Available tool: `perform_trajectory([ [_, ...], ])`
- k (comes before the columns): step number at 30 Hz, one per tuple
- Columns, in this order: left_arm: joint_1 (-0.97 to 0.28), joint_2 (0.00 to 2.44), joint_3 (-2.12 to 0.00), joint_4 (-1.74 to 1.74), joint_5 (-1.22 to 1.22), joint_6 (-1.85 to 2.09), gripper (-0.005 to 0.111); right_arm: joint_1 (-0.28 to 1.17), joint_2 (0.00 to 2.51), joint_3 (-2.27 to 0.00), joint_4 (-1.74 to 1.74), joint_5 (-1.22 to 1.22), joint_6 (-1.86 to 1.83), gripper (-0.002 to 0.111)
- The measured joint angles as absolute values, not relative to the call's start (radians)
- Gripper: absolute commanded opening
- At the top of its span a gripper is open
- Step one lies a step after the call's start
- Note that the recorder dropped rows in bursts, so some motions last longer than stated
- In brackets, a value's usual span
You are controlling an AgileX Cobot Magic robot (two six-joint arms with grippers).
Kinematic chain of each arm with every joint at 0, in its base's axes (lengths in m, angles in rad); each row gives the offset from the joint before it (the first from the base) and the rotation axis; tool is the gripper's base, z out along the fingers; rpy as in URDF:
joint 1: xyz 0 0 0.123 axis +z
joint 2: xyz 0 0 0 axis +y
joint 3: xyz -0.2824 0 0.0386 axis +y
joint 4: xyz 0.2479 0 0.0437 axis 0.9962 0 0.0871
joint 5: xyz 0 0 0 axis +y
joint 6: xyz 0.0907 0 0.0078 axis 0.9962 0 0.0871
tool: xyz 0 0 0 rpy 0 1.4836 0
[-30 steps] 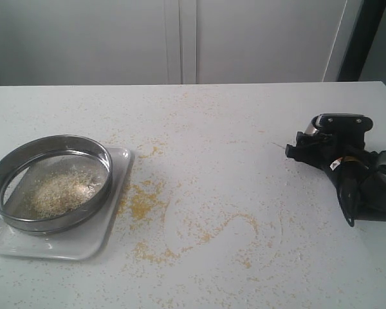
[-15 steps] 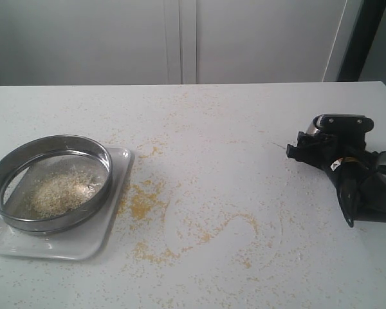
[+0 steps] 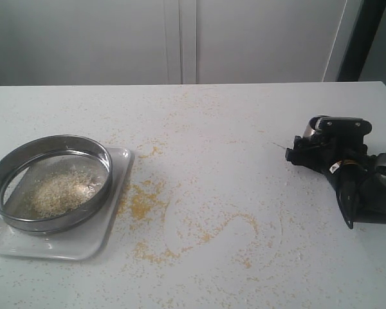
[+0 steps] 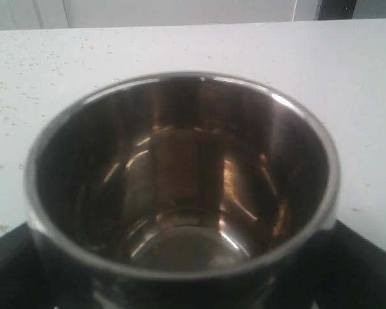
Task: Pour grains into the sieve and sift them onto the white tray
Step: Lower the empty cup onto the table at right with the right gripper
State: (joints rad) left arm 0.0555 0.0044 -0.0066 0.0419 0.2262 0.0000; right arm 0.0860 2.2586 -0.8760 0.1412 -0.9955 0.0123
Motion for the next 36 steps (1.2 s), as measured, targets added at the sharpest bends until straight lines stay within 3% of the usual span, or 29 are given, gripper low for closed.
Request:
perform_trajectory([
  [11, 0.055, 0.004, -0.007, 0.042, 0.226, 0.0, 0.0, 0.086, 2.223, -0.867, 0.133, -0.995, -0.08, 0.091],
  [36, 0.055, 0.004, -0.007, 0.042, 0.226, 0.0, 0.0, 0.086, 2.024, -0.783, 0.119, -0.966, -0.085, 0.09],
])
